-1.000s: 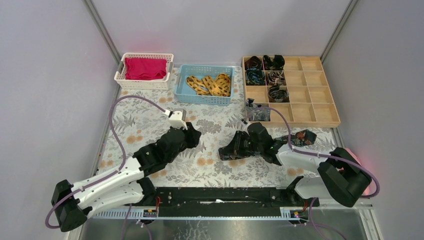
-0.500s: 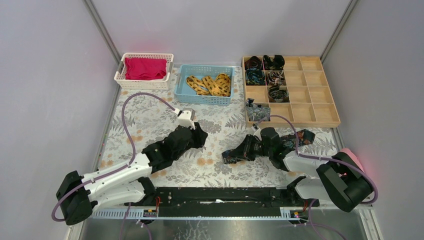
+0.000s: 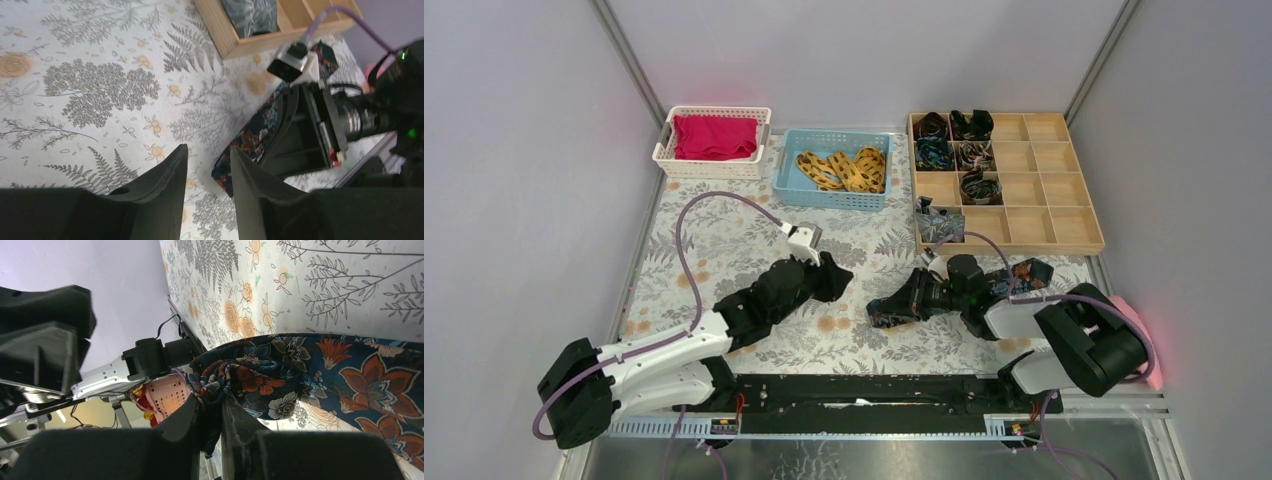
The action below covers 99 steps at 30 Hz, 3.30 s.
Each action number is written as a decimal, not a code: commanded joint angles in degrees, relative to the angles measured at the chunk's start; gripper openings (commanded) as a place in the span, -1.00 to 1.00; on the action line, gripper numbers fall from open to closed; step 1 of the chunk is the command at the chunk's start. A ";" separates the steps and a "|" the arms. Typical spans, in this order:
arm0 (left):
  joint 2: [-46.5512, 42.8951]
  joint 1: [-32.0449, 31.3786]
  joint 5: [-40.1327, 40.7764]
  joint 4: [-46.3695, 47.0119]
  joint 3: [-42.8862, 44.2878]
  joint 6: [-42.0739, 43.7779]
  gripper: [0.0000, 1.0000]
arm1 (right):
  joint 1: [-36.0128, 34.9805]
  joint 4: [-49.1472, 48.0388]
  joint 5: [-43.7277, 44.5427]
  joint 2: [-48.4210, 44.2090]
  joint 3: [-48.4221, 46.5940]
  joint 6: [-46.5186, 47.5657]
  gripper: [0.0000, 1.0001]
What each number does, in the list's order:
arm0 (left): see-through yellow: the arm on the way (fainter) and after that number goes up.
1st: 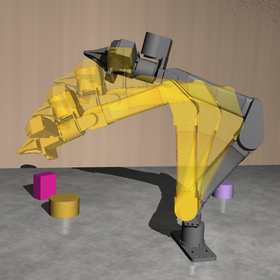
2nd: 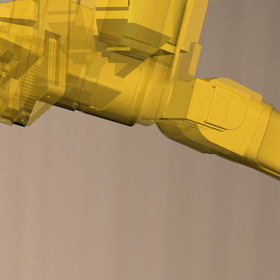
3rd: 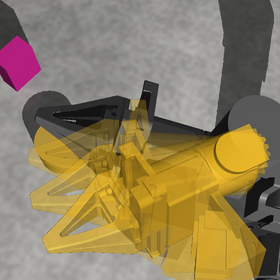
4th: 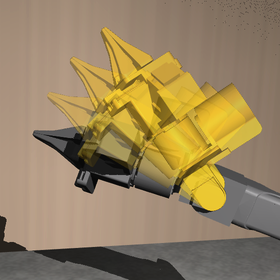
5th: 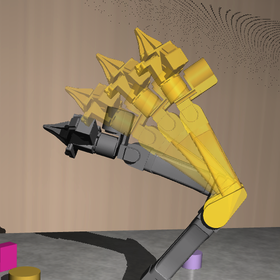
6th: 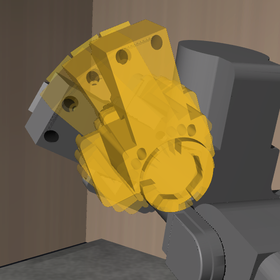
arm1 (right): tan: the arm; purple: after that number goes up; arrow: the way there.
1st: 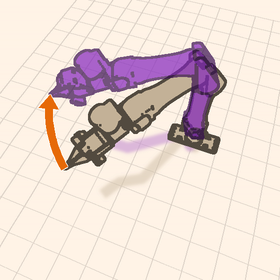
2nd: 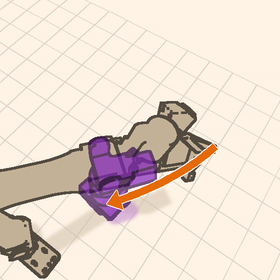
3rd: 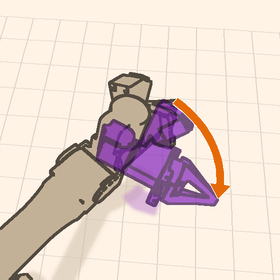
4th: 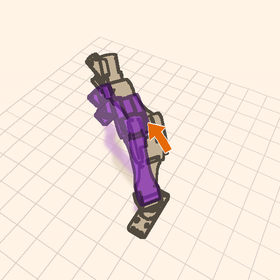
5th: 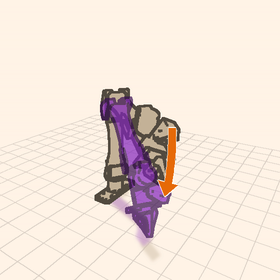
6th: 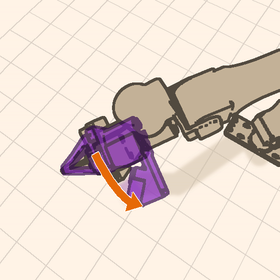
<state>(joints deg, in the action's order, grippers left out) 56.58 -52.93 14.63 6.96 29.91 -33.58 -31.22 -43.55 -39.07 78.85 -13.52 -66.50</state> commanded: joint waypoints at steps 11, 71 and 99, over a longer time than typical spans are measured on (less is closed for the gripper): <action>-6.75 -5.79 -10.04 17.75 -12.77 6.90 0.57 | -0.56 -17.84 -8.04 15.91 -7.81 -5.72 -0.73; 26.65 -15.10 -17.20 -13.35 16.75 25.87 0.95 | -1.48 6.89 -13.81 6.07 -7.24 11.01 -0.77; 41.07 -14.32 -7.31 -14.21 21.33 26.87 -0.07 | 1.56 14.42 -11.03 0.26 -3.15 14.78 -0.65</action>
<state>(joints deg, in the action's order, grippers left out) 97.56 -68.60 4.03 -7.46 51.40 -4.40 -30.22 -28.95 -48.71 80.18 -18.04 -53.84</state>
